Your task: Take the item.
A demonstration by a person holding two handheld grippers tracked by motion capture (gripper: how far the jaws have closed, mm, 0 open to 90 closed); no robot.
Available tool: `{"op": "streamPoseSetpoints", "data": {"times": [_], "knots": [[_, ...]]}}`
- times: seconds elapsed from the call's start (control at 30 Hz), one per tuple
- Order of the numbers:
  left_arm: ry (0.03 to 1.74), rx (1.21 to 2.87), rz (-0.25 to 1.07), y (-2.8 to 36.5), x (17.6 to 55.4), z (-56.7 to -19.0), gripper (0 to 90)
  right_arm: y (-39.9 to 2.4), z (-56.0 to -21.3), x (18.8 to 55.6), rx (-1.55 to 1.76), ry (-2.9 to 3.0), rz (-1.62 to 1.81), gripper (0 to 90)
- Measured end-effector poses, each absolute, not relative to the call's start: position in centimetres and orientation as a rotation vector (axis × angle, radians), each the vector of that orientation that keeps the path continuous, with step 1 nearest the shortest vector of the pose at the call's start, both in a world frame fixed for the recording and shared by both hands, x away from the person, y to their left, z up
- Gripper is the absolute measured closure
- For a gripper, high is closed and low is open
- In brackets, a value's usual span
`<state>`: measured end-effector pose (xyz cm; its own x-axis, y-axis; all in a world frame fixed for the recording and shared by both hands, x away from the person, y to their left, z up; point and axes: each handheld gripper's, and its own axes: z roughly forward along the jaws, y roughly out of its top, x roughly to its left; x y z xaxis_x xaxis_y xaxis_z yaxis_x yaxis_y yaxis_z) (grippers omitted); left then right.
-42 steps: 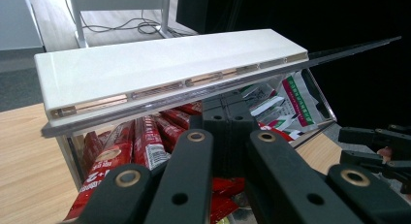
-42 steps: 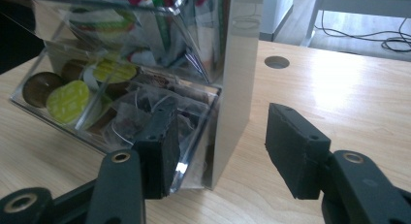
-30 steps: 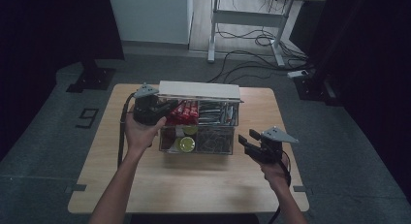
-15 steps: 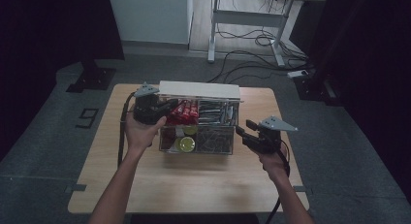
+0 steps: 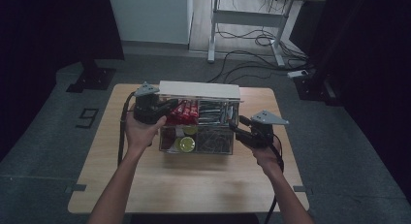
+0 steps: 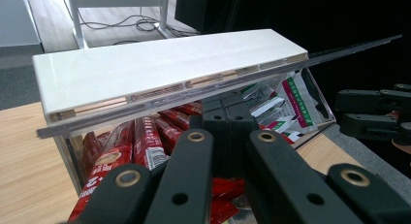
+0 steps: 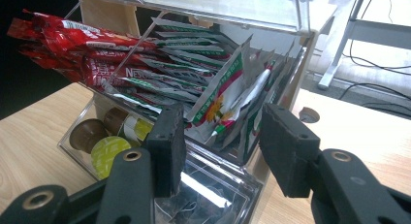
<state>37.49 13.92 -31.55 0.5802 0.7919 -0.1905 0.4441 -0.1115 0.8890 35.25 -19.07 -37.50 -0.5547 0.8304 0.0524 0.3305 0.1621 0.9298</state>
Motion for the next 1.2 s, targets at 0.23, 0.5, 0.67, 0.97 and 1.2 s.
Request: {"op": "streamPoseSetpoints", "data": {"times": [0.23, 0.5, 0.67, 0.97, 1.2], "knots": [[1.027, 1.743, 0.401, 14.0, 37.6, -31.6, 90.0, -18.6, -37.5, 35.8, 1.093, 1.974, 1.381, 51.8], [1.027, 1.746, 0.401, 14.0, 37.7, -31.6, 90.0, -17.9, -37.2, 36.2, 1.078, 1.982, 1.375, 52.2], [1.029, 1.747, 0.401, 14.0, 37.7, -31.5, 90.0, -17.3, -37.2, 36.6, 1.077, 1.991, 1.367, 52.5], [1.026, 1.748, 0.401, 14.0, 37.8, -31.5, 90.0, -16.0, -37.2, 37.7, 1.077, 1.995, 1.321, 54.0], [1.024, 1.747, 0.400, 14.0, 37.8, -31.5, 90.0, -15.7, -37.3, 38.2, 1.083, 1.977, 1.283, 58.5]]}}
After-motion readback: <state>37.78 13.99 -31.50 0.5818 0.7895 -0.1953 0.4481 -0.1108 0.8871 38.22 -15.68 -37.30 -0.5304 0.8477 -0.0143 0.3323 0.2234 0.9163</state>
